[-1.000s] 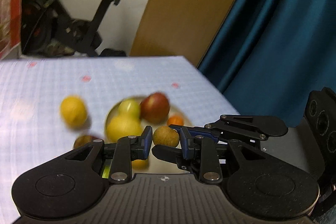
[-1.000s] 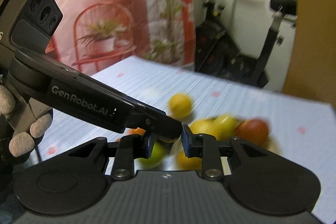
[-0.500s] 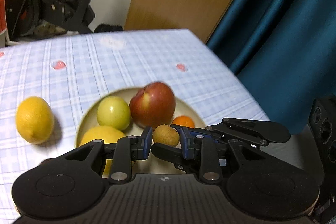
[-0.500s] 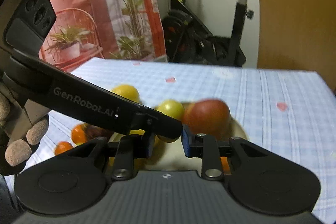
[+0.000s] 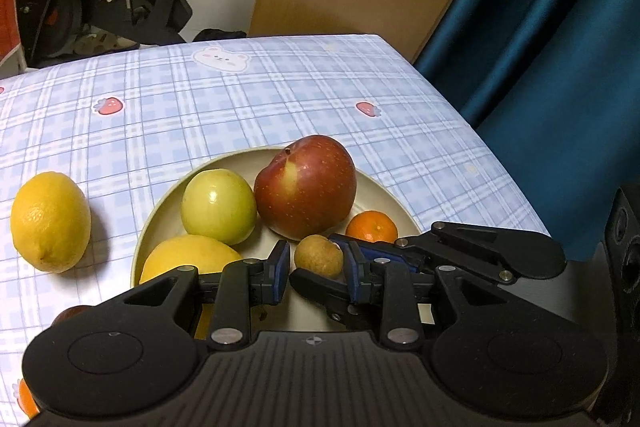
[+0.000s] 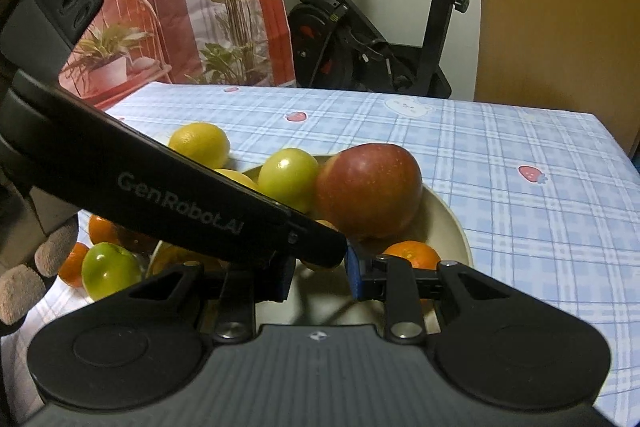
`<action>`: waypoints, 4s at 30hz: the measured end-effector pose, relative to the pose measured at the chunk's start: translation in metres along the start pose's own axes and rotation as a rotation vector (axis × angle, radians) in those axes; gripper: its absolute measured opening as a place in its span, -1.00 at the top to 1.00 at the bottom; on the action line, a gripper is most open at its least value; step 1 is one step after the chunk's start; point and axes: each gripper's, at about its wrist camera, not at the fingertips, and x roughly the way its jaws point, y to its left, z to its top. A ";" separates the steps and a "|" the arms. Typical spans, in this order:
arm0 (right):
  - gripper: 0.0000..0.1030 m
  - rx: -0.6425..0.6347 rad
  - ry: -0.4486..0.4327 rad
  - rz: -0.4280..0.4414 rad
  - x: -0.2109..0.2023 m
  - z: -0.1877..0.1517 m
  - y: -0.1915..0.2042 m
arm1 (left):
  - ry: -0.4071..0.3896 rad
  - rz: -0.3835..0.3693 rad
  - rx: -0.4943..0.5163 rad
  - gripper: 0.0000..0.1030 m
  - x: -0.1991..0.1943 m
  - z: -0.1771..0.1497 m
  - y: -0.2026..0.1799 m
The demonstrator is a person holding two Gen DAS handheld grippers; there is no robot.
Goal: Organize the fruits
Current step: 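Lower the small brown fruit onto the beige plate and open the left gripper, then move the left gripper to the green apple on the table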
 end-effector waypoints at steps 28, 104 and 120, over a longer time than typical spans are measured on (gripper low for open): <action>0.26 -0.013 -0.065 0.064 -0.062 0.018 0.034 | -0.280 0.207 -0.031 -0.10 -0.179 -0.022 0.068; 0.14 -0.029 0.081 0.261 -0.021 -0.016 0.139 | -0.240 0.172 -0.235 0.13 -0.163 -0.129 0.095; 0.10 -0.124 0.089 0.292 -0.016 -0.031 0.163 | -0.178 0.082 -0.217 0.12 -0.149 -0.138 0.083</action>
